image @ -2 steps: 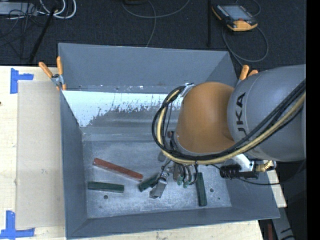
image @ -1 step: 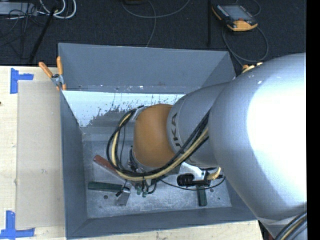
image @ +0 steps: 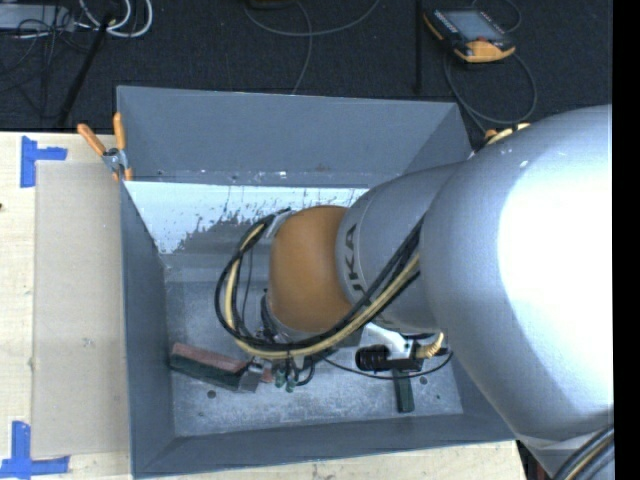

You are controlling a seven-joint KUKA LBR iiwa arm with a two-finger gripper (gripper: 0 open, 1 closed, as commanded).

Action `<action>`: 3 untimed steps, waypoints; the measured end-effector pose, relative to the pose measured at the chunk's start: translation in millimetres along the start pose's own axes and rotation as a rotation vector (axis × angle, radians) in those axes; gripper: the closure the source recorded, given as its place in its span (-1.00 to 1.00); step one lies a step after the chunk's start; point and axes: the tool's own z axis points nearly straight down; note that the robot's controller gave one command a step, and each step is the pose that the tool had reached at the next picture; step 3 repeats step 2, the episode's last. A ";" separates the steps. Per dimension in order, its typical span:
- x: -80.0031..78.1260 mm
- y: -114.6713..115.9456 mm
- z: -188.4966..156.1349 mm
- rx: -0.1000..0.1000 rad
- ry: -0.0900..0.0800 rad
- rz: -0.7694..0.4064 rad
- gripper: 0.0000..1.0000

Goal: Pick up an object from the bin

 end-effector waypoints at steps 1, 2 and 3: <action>-10.4 7.3 -72.6 -0.005 -0.007 -0.008 1.00; -5.4 14.0 -174.9 -0.007 -0.008 -0.023 1.00; -5.4 14.0 -174.9 -0.007 -0.008 -0.023 1.00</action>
Offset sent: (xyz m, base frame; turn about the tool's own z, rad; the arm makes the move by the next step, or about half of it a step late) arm 0.0105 0.0040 0.0693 -0.0062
